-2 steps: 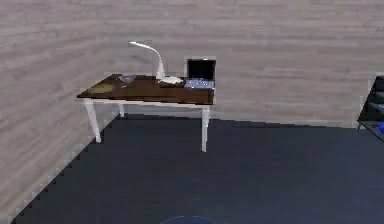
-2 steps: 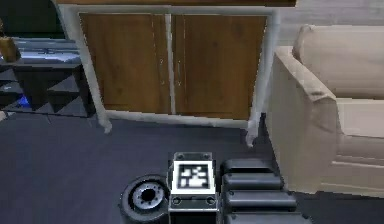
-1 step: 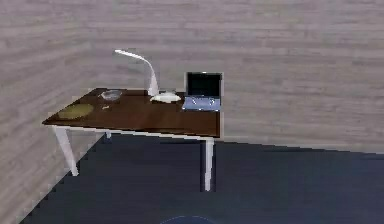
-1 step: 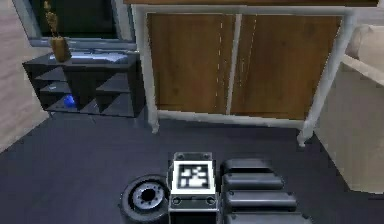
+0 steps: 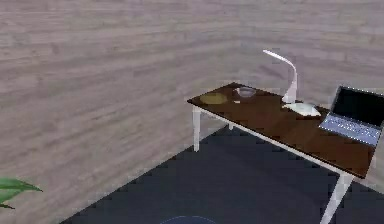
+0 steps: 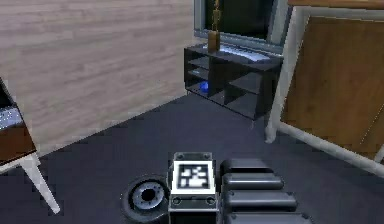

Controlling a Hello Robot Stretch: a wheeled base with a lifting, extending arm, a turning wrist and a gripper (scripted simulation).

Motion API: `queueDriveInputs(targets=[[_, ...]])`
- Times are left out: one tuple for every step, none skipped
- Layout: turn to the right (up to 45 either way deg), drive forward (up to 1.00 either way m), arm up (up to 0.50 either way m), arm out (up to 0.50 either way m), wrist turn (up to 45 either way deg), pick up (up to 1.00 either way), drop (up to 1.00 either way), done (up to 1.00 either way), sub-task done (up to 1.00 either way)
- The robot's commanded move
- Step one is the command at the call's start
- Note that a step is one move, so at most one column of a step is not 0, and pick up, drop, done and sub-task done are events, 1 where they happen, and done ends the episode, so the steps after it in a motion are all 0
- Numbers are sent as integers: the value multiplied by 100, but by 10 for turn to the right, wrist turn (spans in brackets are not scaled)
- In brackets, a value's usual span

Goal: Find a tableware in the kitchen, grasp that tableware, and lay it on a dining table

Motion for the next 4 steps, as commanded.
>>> queueDriveInputs(targets=[[0, 95, 0, 0, 0, 0, 0, 0, 0], [90, 0, 0, 0, 0, 0, 0, 0, 0], [-120, 0, 0, 0, 0, 0, 0, 0, 0], [150, 0, 0, 0, 0, 0, 0, 0, 0]])
